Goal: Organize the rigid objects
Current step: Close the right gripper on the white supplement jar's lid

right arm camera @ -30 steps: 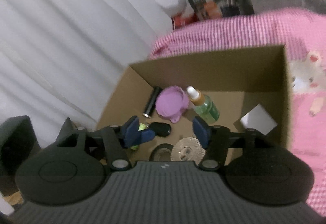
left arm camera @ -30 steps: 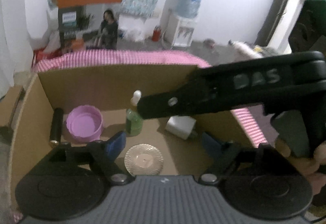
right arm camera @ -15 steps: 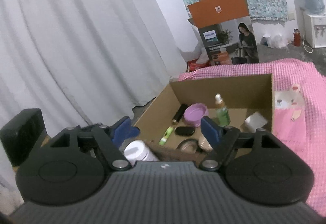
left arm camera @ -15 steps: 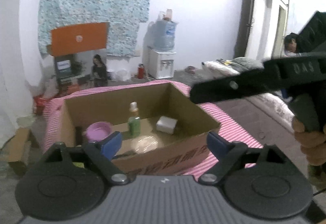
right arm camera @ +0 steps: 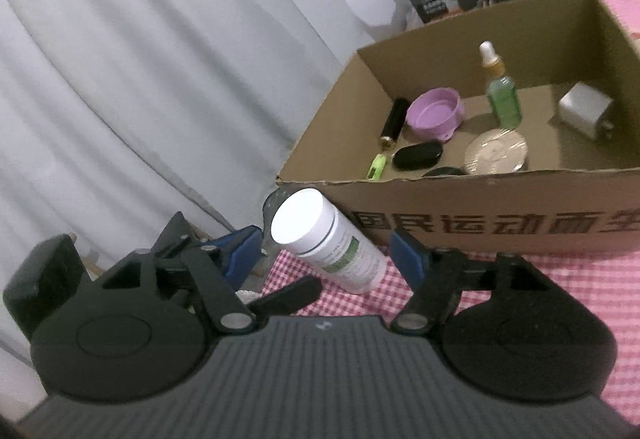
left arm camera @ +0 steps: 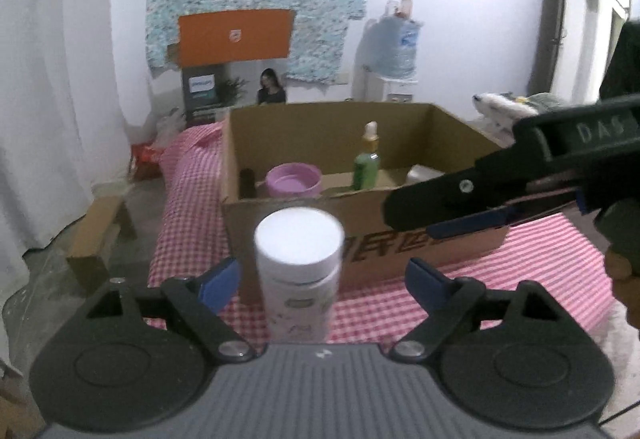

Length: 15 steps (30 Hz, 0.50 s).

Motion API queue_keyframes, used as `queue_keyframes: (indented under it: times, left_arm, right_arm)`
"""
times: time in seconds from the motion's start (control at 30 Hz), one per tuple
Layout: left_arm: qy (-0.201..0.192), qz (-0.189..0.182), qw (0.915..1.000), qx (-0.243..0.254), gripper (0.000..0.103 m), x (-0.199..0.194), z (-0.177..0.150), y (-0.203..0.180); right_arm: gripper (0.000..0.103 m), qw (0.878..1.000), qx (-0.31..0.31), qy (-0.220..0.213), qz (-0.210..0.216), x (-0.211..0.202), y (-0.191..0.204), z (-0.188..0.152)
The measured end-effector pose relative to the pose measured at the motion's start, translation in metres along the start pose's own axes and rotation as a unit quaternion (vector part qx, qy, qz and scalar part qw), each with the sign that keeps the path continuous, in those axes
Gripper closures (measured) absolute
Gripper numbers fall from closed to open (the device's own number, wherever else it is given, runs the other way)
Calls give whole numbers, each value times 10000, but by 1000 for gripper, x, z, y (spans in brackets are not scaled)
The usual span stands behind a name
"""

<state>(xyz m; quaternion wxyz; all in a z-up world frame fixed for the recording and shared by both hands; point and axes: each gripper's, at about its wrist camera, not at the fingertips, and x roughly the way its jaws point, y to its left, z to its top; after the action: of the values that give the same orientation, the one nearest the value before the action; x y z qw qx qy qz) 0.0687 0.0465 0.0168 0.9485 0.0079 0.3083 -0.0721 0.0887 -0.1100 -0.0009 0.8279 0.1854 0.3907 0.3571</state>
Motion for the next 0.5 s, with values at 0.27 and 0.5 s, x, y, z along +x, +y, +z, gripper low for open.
queue_keyframes:
  times: [0.27, 0.5]
  left_arm:
    - [161, 44, 9997, -204, 36, 29, -6, 14]
    - [202, -16, 9993, -322, 48, 32, -7, 17]
  right_arm:
    - [51, 9998, 73, 161, 52, 45, 7, 9]
    - [64, 9994, 194, 283, 62, 61, 6, 11]
